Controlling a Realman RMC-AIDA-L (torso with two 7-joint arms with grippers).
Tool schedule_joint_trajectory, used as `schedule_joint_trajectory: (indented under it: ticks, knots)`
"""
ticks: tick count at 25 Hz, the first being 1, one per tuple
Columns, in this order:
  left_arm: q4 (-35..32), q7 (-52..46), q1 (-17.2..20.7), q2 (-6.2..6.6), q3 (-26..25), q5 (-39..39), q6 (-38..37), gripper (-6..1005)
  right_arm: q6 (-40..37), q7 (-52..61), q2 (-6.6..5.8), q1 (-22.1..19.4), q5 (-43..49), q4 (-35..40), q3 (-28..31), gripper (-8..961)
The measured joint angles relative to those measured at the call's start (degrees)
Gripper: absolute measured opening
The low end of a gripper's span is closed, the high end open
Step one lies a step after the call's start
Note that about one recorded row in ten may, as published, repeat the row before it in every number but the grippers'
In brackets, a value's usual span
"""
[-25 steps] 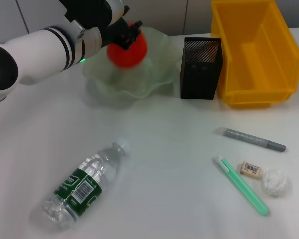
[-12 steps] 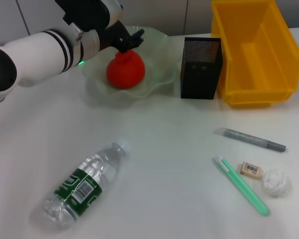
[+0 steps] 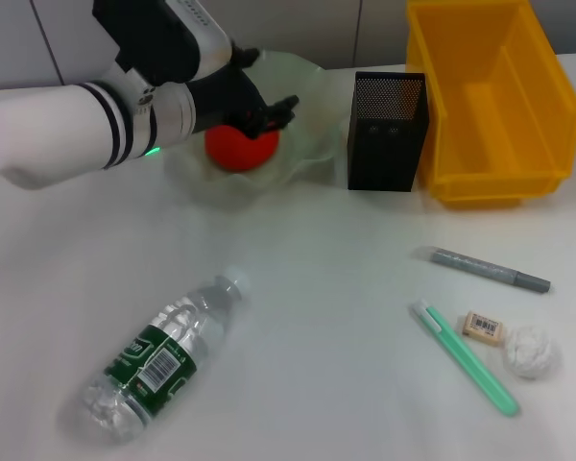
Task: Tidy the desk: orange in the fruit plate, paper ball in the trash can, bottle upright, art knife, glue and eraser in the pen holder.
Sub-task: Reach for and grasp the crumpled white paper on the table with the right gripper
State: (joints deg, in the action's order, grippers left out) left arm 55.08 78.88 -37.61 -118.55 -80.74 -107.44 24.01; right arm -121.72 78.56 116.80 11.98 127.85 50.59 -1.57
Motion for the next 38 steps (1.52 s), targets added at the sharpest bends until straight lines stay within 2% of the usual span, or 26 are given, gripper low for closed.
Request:
schedule_joint_trajectory:
  ticks: [7,12,17,22,31,38]
  knots:
    - [8.6,-3.5,5.7,0.10,-4.8,0.5,13.8,725,4.8,4.9,0.00,-0.2,-0.1,1.4,0.1,820]
    - [9.4,-7.4,6.2,0.11,-8.1,0.3,20.8,724,6.2,11.8,-0.08,-0.1,0.3,5.5,0.1,819]
    - [9.3,-7.6,6.8,0.16,-8.5,0.2,24.2,723,5.9,19.2,-0.09,0.1,0.4,10.0,0.1,819]
    - [9.1,-7.4,7.1,0.14,-8.2,0.1,24.8,722,5.8,25.3,-0.17,1.0,0.6,12.0,-1.0,819]
    - [8.2,-7.4,7.4,-0.02,-8.2,0.1,24.3,722,7.1,37.7,-1.43,5.1,2.3,13.7,-3.8,820]
    - [7.0,-6.8,7.9,-0.10,-8.1,0.1,23.0,722,8.8,47.4,-1.94,7.5,4.4,19.1,-9.3,820]
